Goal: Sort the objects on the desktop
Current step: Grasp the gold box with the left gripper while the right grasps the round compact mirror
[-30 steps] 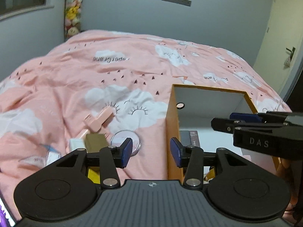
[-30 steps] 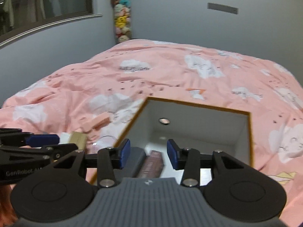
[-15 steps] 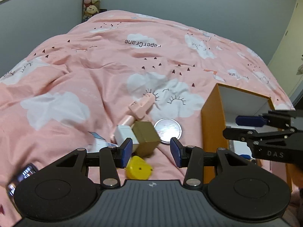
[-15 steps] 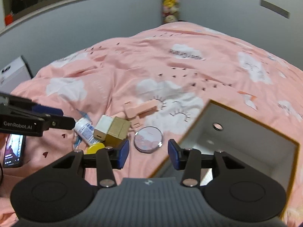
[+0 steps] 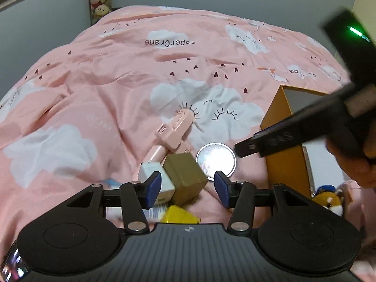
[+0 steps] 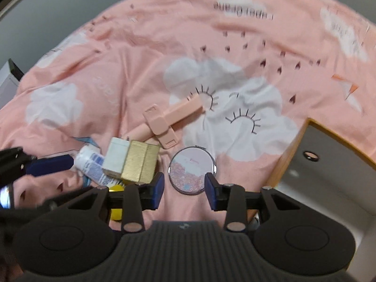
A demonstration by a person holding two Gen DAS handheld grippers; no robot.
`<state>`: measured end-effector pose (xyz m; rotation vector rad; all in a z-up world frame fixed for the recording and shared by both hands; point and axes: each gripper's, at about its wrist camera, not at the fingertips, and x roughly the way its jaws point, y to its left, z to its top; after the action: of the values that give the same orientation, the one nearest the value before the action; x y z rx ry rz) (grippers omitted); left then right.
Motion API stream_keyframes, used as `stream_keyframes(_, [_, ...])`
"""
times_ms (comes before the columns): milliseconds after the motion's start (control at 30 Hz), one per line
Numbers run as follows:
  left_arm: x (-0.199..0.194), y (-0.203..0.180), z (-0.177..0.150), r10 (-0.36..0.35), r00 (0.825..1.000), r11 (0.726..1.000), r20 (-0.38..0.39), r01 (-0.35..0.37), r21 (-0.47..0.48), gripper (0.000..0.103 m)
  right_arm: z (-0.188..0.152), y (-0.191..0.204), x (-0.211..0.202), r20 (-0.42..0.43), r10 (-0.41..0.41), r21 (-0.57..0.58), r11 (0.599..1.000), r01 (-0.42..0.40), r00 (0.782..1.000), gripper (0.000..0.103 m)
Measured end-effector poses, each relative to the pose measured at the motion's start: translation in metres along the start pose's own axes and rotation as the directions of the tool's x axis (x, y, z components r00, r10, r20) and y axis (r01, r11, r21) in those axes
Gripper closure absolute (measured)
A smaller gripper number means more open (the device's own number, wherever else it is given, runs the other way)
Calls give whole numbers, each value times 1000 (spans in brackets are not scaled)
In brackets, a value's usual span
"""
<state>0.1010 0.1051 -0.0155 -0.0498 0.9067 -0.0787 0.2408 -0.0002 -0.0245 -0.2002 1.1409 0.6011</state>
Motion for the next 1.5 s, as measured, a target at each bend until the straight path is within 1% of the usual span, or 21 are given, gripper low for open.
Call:
stream_keyframes(67, [10, -8, 3, 3, 1000, 1000, -5, -3, 27, 41, 10, 2, 9, -12, -32, -40, 999, 31, 999, 63])
stream_keyframes(100, [15, -12, 4, 4, 1000, 999, -10, -3, 38, 41, 15, 4, 13, -18, -36, -68, 997, 35, 999, 60])
stream_keyframes(167, [26, -18, 6, 14, 1000, 998, -27, -12, 61, 41, 23, 7, 24, -64, -29, -107, 994, 22, 998, 60])
stream_keyframes(267, [40, -27, 8, 51, 998, 995, -42, -47, 88, 40, 31, 9, 42, -116, -53, -168, 985, 33, 992, 60])
stream_keyframes(333, [49, -31, 9, 65, 996, 993, -54, -60, 97, 40, 37, 7, 55, -156, -64, -182, 983, 35, 986, 60])
stream_keyframes(433, [61, -33, 10, 93, 993, 993, -76, -87, 84, 38, 43, 0, 72, -215, -57, -152, 988, 24, 975, 60])
stream_keyframes(567, [75, -30, 10, 123, 988, 992, -96, -119, 50, 38, 46, -5, 92, -270, -80, -114, 992, 51, 959, 58])
stream_keyframes(633, [80, -28, 10, 127, 987, 992, -103, -123, 37, 38, 46, -9, 99, -291, -72, -88, 995, 48, 954, 57])
stream_keyframes(767, [87, -26, 8, 139, 984, 990, -108, -136, 28, 37, 47, -14, 107, -320, -45, -36, 999, 36, 946, 53])
stream_keyframes(833, [89, -27, 6, 146, 983, 989, -109, -143, 29, 36, 46, -14, 110, -334, -35, -19, 999, 31, 942, 50])
stream_keyframes(867, [90, -27, 5, 148, 983, 989, -109, -145, 29, 36, 45, -13, 113, -344, -25, -10, 1000, 23, 939, 46])
stream_keyframes(900, [91, -26, 5, 147, 983, 989, -109, -145, 29, 36, 44, -12, 115, -352, -20, -8, 1000, 19, 936, 46])
stream_keyframes(933, [92, -24, 4, 139, 984, 990, -113, -137, 24, 37, 43, -11, 115, -351, -20, -4, 1000, 20, 936, 47])
stream_keyframes(1000, [90, -22, 3, 126, 985, 992, -114, -126, 14, 37, 42, -11, 112, -342, -15, 1, 1000, 17, 940, 55])
stream_keyframes(1033, [88, -21, 2, 126, 986, 992, -110, -126, 13, 37, 41, -12, 110, -341, -8, 4, 1000, 10, 940, 57])
stream_keyframes(1100, [86, -19, 1, 128, 986, 992, -106, -127, 12, 39, 39, -16, 104, -340, 10, 25, 1000, -1, 940, 66])
stream_keyframes(1133, [85, -18, 2, 122, 987, 993, -108, -122, 6, 40, 38, -17, 101, -339, 20, 29, 1000, -11, 940, 68])
stream_keyframes(1200, [84, -16, 2, 115, 987, 993, -111, -116, -4, 41, 36, -19, 95, -336, 52, 43, 998, -39, 940, 77])
stream_keyframes(1267, [82, -14, 2, 108, 988, 994, -112, -111, -15, 44, 33, -19, 88, -335, 98, 58, 995, -83, 937, 83])
stream_keyframes(1433, [76, -8, 1, 88, 989, 995, -117, -92, -31, 46, 27, -16, 75, -288, 148, 55, 989, -138, 946, 86])
stream_keyframes(1500, [74, -5, 1, 78, 990, 996, -120, -83, -39, 46, 28, -16, 76, -282, 195, 84, 980, -178, 940, 86])
